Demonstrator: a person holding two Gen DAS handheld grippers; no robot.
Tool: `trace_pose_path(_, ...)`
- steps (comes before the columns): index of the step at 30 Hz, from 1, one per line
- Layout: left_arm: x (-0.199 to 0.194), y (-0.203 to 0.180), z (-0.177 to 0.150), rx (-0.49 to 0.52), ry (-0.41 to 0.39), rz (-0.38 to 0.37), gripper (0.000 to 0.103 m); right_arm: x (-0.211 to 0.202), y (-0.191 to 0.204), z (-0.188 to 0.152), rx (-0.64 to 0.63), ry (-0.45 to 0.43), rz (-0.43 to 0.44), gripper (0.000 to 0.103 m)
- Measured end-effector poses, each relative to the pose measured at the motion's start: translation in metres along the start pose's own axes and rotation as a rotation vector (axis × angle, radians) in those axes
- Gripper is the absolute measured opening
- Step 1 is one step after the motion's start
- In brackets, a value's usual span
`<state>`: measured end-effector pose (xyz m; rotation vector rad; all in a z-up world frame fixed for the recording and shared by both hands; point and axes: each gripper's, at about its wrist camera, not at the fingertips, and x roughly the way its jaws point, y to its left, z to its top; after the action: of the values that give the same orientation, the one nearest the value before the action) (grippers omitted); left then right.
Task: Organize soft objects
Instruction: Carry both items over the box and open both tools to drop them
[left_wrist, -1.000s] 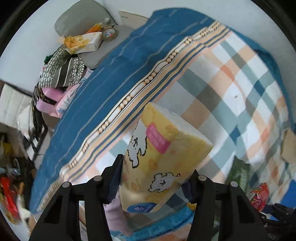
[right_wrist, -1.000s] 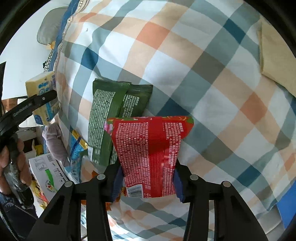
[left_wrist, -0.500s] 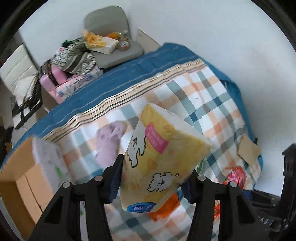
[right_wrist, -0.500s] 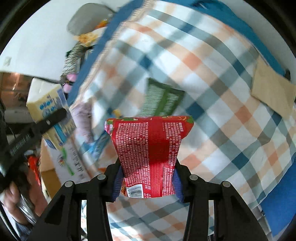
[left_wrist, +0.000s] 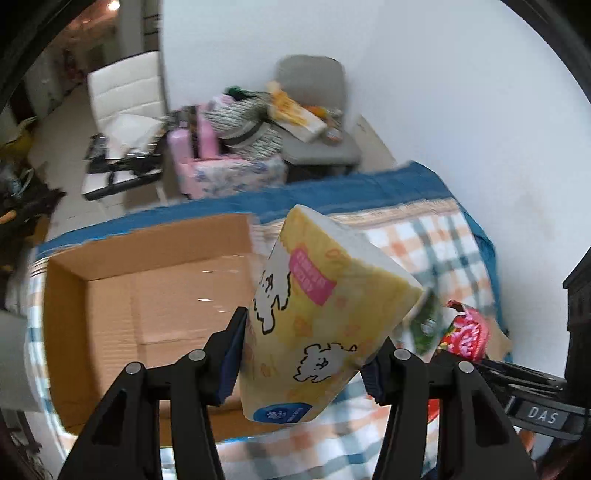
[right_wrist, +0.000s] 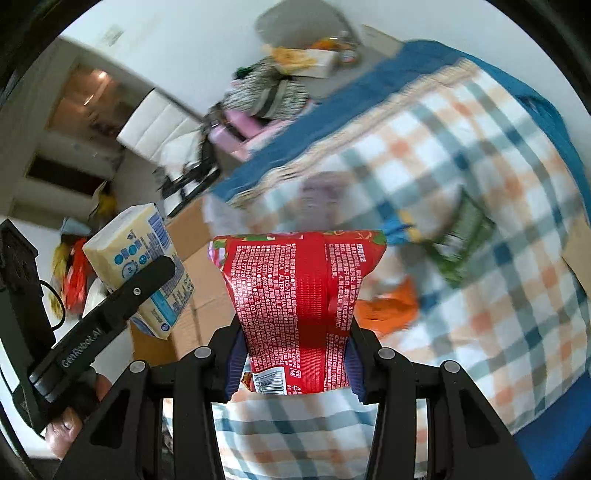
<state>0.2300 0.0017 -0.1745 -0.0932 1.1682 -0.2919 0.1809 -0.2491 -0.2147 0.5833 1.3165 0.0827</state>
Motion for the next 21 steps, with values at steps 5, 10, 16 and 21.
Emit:
trace_pose_path(5,-0.008,0.058,-0.001,-0.096,-0.005,0.034,0.051,0.025,0.064,0.003,-0.094,0.016,0.015,0.048)
trace_pose_path(10,0.011,0.113,-0.001,-0.171,0.046,0.055,0.051,0.069,0.124,0.008,-0.174,0.053,0.0,0.048)
trace_pose_path(16,0.065,0.172,0.001,-0.262,0.162,0.042,0.051,0.139,0.162,0.02,-0.229,0.108,-0.058,0.048)
trace_pose_path(21,0.108,0.2,0.003,-0.312,0.244,-0.012,0.052,0.19,0.181,0.024,-0.263,0.141,-0.124,0.048)
